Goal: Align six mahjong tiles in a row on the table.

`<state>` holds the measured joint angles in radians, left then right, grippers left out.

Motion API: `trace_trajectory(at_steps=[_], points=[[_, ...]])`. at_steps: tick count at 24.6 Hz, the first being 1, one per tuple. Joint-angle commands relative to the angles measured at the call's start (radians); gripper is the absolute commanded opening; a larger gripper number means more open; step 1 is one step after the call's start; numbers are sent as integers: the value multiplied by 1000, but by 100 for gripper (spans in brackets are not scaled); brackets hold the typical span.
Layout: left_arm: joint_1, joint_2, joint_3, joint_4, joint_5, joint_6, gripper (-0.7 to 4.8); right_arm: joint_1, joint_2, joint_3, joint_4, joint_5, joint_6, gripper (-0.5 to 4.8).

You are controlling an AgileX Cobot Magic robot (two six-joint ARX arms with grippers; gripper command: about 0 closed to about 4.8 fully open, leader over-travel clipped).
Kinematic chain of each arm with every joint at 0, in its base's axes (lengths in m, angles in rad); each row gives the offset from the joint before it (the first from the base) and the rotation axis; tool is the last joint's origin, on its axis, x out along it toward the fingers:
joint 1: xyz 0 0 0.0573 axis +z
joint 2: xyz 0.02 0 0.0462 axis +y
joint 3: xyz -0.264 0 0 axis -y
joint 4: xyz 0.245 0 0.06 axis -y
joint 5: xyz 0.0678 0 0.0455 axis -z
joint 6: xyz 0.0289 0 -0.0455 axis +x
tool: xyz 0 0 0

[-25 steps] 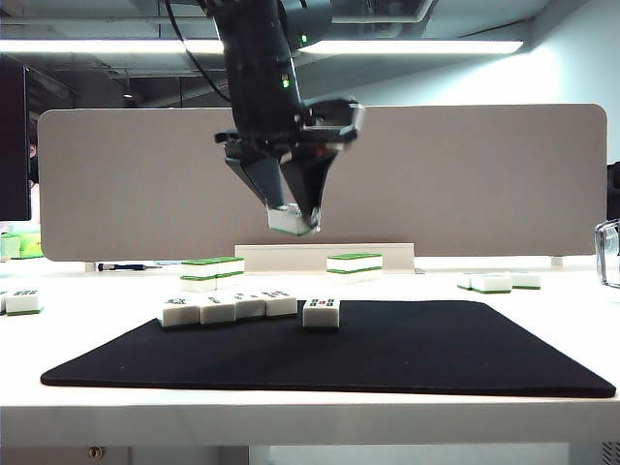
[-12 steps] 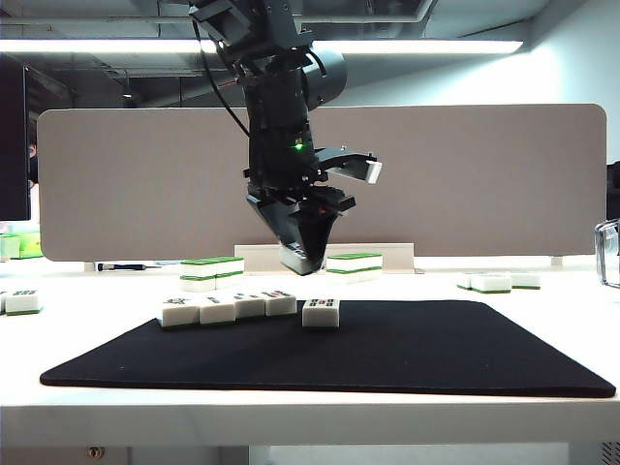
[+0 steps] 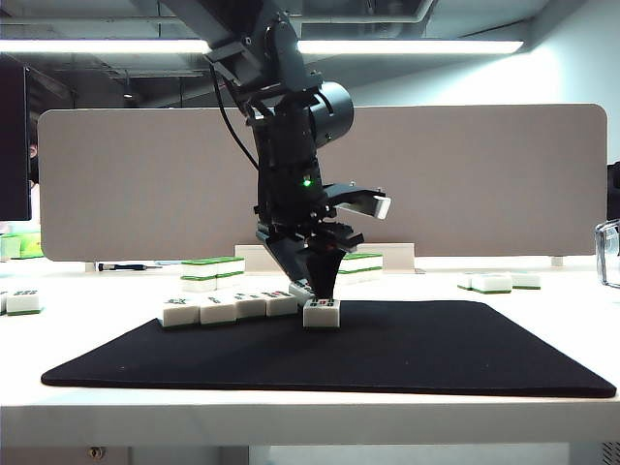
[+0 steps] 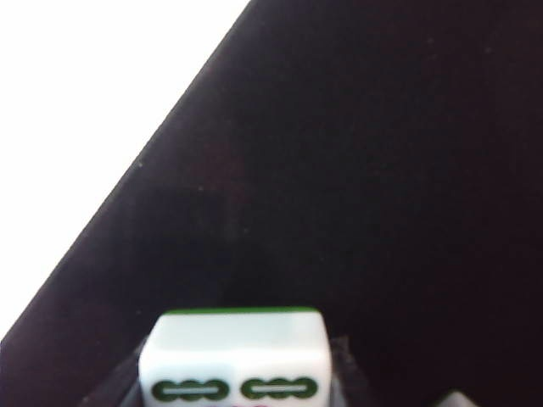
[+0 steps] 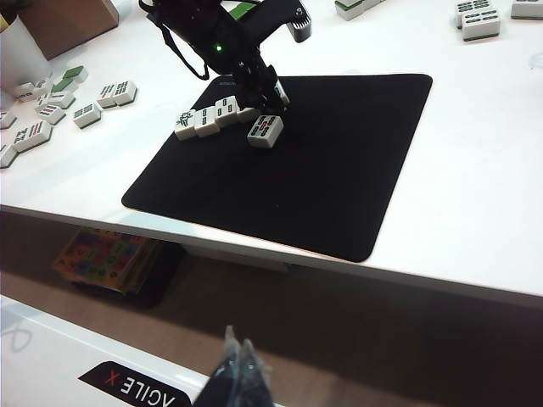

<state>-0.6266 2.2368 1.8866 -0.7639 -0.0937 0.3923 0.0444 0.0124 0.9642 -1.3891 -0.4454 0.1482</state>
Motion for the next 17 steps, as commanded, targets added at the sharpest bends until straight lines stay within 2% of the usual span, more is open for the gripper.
trace_trajectory(at_steps=[1, 6, 7, 8, 15, 17], points=[[3, 7, 3, 3, 3, 4, 220, 1, -12, 3, 6, -1, -2, -1], [10, 7, 3, 3, 3, 4, 226, 1, -12, 3, 6, -1, -2, -1], [11, 7, 3, 2, 1, 4, 268, 1, -12, 3, 6, -1, -2, -1], [11, 7, 3, 3, 1, 4, 284, 1, -12, 3, 6, -1, -2, -1], [10, 1, 23, 3, 0, 0, 287, 1, -12, 3, 6, -1, -2, -1], [7, -1, 78, -14, 2, -37, 287, 1, -12, 3, 6, -1, -2, -1]])
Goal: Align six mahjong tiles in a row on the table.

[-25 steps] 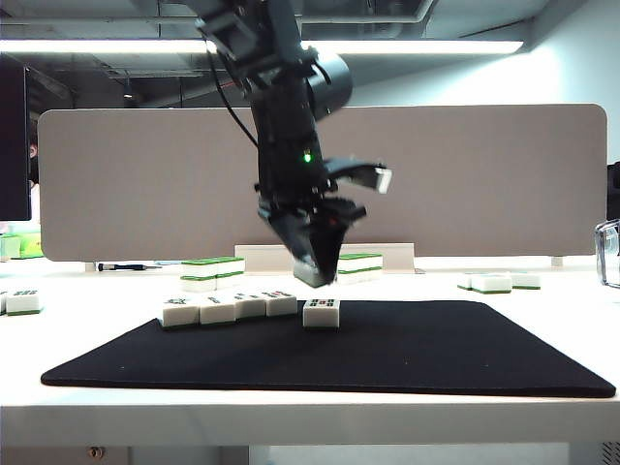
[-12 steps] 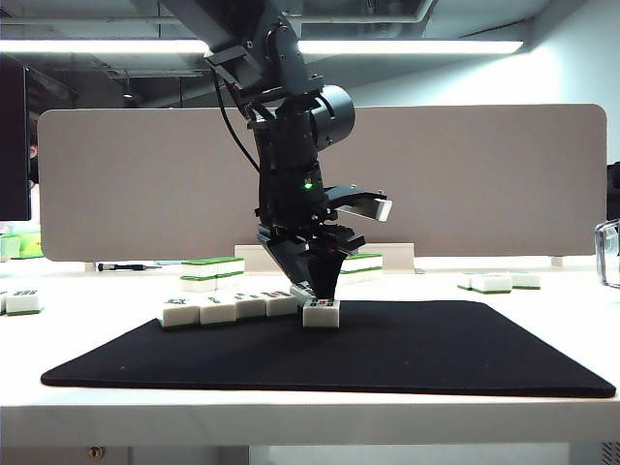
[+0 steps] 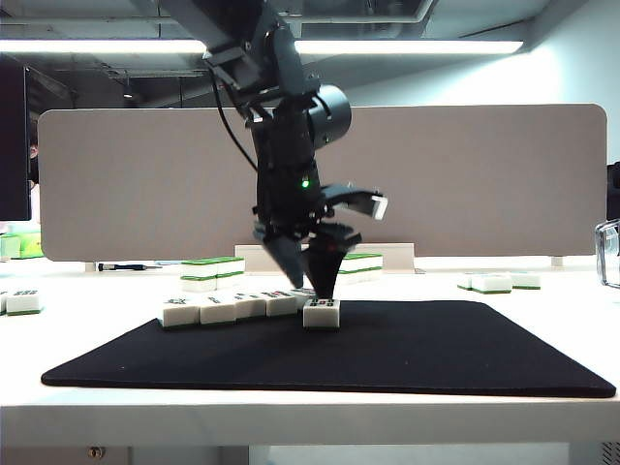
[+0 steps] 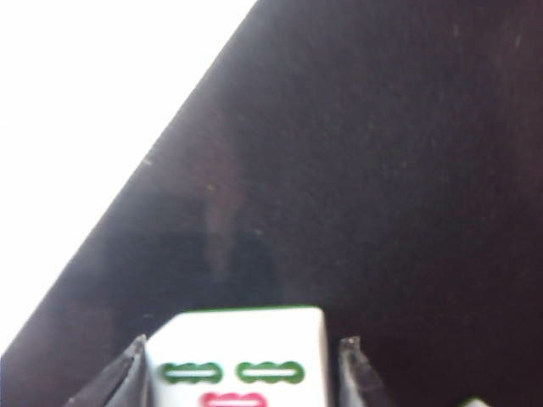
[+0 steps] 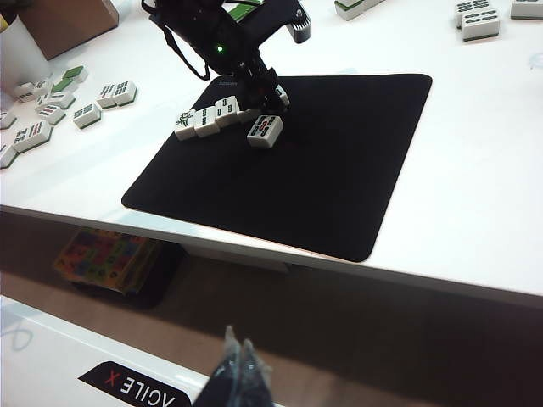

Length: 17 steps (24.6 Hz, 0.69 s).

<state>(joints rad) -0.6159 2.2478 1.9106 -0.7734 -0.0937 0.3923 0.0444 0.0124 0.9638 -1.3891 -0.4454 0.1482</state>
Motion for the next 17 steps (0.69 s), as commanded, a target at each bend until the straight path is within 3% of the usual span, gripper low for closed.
trace_trajectory(at_steps=[1, 7, 11, 17], points=[[-6, -12, 79, -7, 4, -67, 287, 1, -12, 3, 6, -1, -2, -1], [-6, -2, 143, 46, 0, -92, 277, 1, -12, 3, 6, -1, -2, -1], [-7, 42, 142, 46, -68, -55, 277, 1, -12, 3, 6, -1, -2, -1], [-8, 80, 141, -30, -112, -48, 277, 1, -12, 3, 7, 2, -2, -1]])
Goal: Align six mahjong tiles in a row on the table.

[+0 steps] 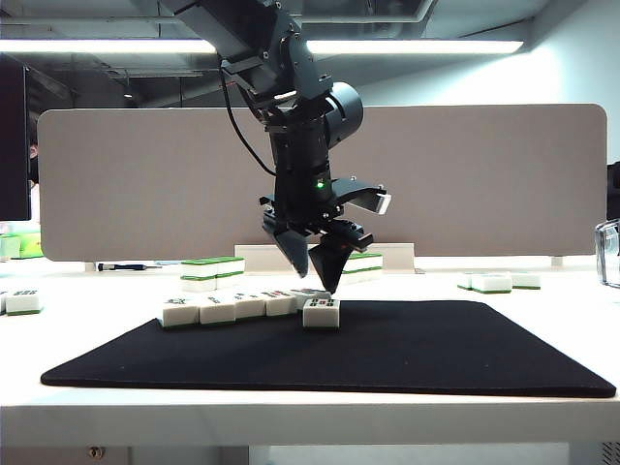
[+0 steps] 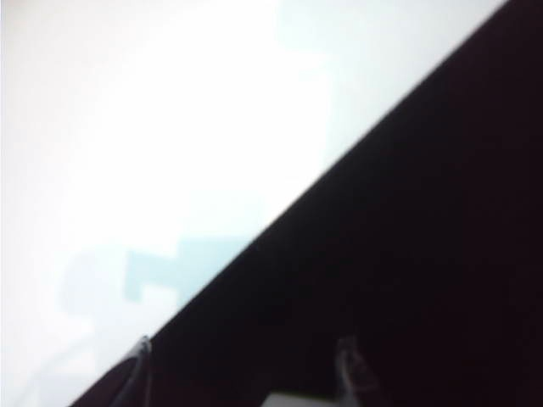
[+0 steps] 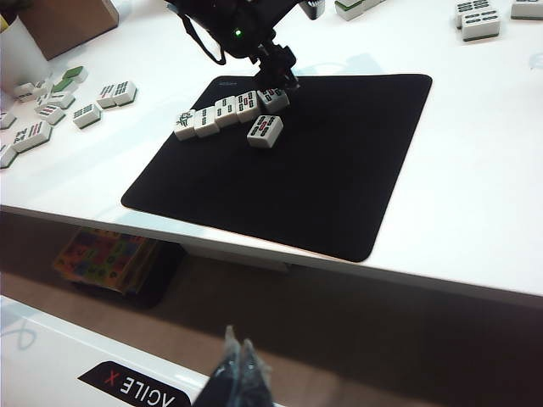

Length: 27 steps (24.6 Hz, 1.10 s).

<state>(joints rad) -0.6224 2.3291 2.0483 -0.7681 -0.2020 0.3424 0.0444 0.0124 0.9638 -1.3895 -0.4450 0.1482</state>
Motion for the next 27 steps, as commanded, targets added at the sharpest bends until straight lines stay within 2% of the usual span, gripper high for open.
trace_trajectory(at_steps=[1, 5, 8, 11, 13, 14, 18, 19, 20, 21, 24, 27], points=[[-2, -1, 3, -55, -4, 2, 277, 1, -12, 3, 8, 2, -2, -1], [-2, -1, 3, -105, -3, 2, 277, 1, -12, 3, 8, 2, -2, -1], [-2, -3, 12, -80, -4, 2, 277, 1, -12, 3, 8, 1, -2, -1], [-6, -18, 83, -94, 0, -16, 277, 1, -12, 3, 8, 1, -2, -1], [-9, -48, 122, -117, 6, -101, 277, 1, -12, 3, 8, 2, -2, -1], [-16, -79, 125, -142, 10, -171, 277, 1, -12, 3, 8, 2, -2, -1], [-21, -148, 124, -246, 106, -249, 277, 1, -12, 3, 8, 2, -3, -1], [-22, -170, 124, -286, 129, -293, 277, 1, -12, 3, 8, 2, -2, -1], [-26, -175, 124, -311, 129, -346, 277, 1, -12, 3, 8, 2, -3, -1], [-26, -179, 124, -360, 139, -460, 277, 1, -12, 3, 8, 2, -3, -1], [-37, -158, 122, -455, 148, -666, 277, 1, -12, 3, 9, 2, -3, -1], [-71, -127, 122, -500, 186, -729, 266, 1, -12, 3, 9, 2, -3, -1]])
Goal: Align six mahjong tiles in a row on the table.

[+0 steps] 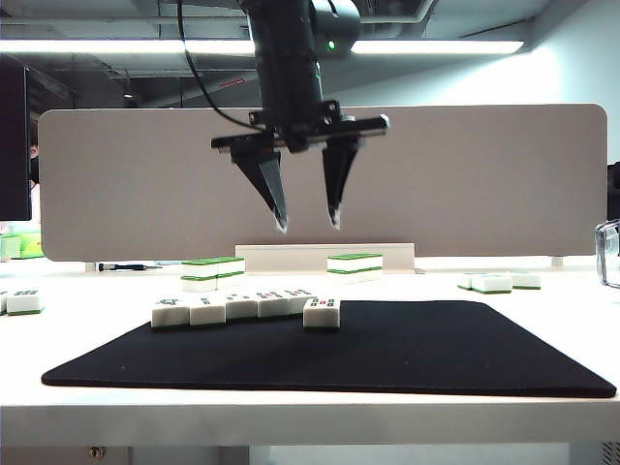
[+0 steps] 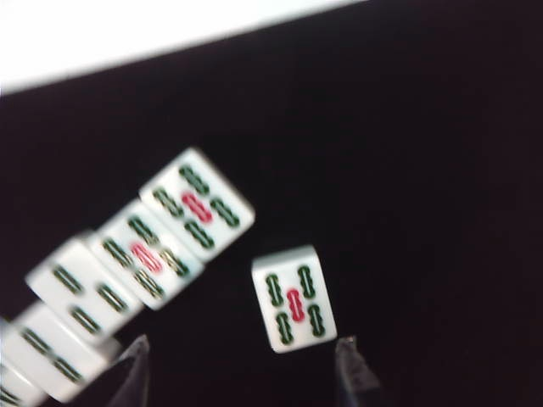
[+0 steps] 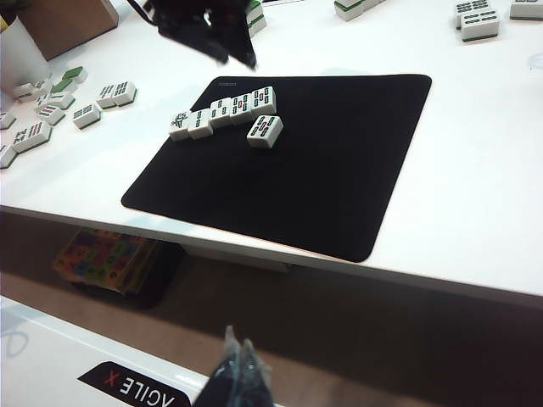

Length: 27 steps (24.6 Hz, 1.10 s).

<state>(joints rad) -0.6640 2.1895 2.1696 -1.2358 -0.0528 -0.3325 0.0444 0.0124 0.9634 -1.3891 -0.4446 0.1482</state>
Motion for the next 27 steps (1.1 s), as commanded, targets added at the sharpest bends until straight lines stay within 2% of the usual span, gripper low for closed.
trace_trajectory(at_steps=[1, 2, 3, 7, 11, 13, 17, 20, 27], points=[[-35, 23, 0, -36, 39, -64, 260, 1, -12, 3, 8, 2, -3, -1], [-50, 44, 0, -40, 50, -67, 217, 1, -12, 3, 8, 2, -3, -1], [-55, 56, 0, -41, 48, -68, 204, 1, -12, 3, 8, 2, -3, -1], [-55, 106, 0, -69, 43, -67, 205, 1, -12, 3, 8, 1, -2, -1], [-53, 117, 0, -115, -43, -68, 206, 1, -12, 3, 8, 2, -3, -1], [-53, 123, 0, -96, -28, -69, 207, 1, -12, 3, 8, 2, -3, -1], [-53, 139, 0, -78, 61, -69, 221, 1, -12, 3, 8, 1, -3, -1], [-53, 143, 0, -55, 57, -69, 280, 1, -12, 3, 8, 1, -3, -1], [-46, 167, 0, -22, 57, -126, 278, 1, -12, 3, 8, 1, -3, -1]])
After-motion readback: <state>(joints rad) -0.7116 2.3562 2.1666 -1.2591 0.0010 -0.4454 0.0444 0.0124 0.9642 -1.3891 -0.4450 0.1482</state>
